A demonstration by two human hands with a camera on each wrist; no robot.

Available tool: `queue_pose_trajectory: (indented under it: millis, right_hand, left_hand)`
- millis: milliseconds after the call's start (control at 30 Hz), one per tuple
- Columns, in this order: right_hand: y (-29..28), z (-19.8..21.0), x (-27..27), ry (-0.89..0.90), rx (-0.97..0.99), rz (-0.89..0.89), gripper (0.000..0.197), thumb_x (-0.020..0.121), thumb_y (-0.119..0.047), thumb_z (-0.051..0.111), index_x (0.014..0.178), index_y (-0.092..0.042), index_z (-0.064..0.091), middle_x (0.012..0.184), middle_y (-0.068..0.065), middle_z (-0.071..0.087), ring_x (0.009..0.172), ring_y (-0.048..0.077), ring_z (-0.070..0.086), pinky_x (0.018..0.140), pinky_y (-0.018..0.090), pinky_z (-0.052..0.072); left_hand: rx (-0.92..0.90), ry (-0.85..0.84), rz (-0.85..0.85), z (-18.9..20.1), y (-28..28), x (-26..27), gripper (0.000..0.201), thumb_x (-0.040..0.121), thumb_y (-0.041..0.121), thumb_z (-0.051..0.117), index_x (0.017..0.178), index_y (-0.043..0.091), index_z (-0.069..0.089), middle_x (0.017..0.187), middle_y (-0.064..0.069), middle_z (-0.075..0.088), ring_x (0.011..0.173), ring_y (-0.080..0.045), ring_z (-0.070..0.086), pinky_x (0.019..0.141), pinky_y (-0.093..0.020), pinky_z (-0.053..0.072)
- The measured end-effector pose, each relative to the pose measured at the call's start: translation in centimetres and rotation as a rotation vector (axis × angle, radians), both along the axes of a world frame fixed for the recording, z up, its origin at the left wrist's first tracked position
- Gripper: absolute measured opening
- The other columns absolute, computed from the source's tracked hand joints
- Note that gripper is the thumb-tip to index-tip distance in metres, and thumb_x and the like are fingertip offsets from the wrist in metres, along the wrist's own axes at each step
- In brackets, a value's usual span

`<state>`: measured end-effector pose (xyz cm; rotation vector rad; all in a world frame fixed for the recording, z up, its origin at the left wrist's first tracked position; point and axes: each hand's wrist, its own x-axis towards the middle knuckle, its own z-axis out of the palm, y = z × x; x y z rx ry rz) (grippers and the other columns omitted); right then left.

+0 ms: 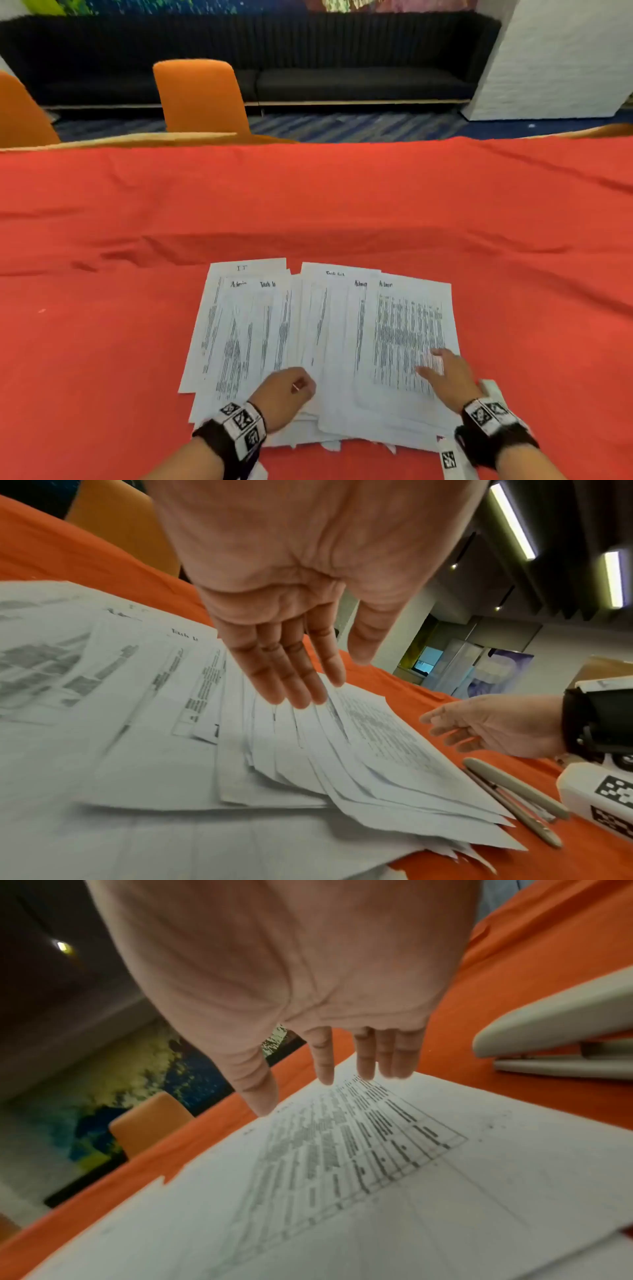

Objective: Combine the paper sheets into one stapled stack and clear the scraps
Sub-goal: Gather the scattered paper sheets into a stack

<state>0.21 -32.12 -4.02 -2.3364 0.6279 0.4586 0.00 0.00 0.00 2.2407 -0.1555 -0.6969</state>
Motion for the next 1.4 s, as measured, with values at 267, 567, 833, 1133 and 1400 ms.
queue_pose_trajectory:
  millis: [267,567,833,1133,1400]
  right_hand:
    - [-0.6,-2.7,1.8,0.155,-0.262,-0.16,0.091,0.073,-0.032,0.077,0.145,-0.012,0.026,0.143,0.022,0.034,0.134,0.038,0.032,0.109,0.044,0.034]
    - [-0.8,-2.5,1.1,0.275,-0.201,-0.201,0.088,0.067,-0.018,0.084,0.137,-0.003,0.033,0.14,0.022,0.034,0.131,0.038,0.034,0.101,0.044,0.041]
    - [-0.2,-2.9,-0.2,0.132,0.012,-0.173,0.085,0.068,-0.018,0.082,0.134,-0.01,0.029,0.135,0.016,0.038,0.126,0.035,0.039,0.101,0.044,0.042]
    - [-2.2,-2.1,-0.9,-0.152,0.547,-0.43,0.04,0.079,0.003,0.071,0.113,-0.007,0.052,0.1,0.007,0.068,0.097,0.03,0.065,0.094,0.051,0.05]
    - [-5.2,-2.5,-3.0,-0.316,0.521,-0.471,0.024,0.077,-0.001,0.071,0.093,-0.019,0.069,0.105,0.013,0.071,0.1,0.034,0.066,0.094,0.057,0.049]
  left_hand:
    - [0.005,0.049,0.098,-4.7,-4.8,3.5,0.008,0.093,0.026,0.055,0.096,0.023,0.061,0.108,0.004,0.062,0.098,-0.01,0.056,0.079,-0.016,0.04]
    - [-0.072,0.247,0.366,-6.0,-8.6,5.0,0.054,0.088,0.024,0.063,0.135,0.008,0.04,0.134,-0.01,0.049,0.119,-0.025,0.054,0.1,-0.028,0.043]
    - [0.032,0.217,0.222,-5.4,-10.5,4.5,0.061,0.096,0.032,0.051,0.147,0.006,0.028,0.152,-0.009,0.034,0.135,-0.022,0.039,0.11,-0.028,0.03]
    - [-0.104,0.091,0.288,-4.4,-9.7,2.8,0.032,0.102,0.022,0.038,0.126,0.007,0.051,0.122,-0.003,0.054,0.113,-0.016,0.051,0.093,-0.025,0.037]
    - [0.348,-0.093,0.306,-6.0,-9.4,4.2,0.044,0.093,0.035,0.052,0.128,0.01,0.045,0.131,-0.01,0.043,0.123,-0.025,0.04,0.097,-0.036,0.041]
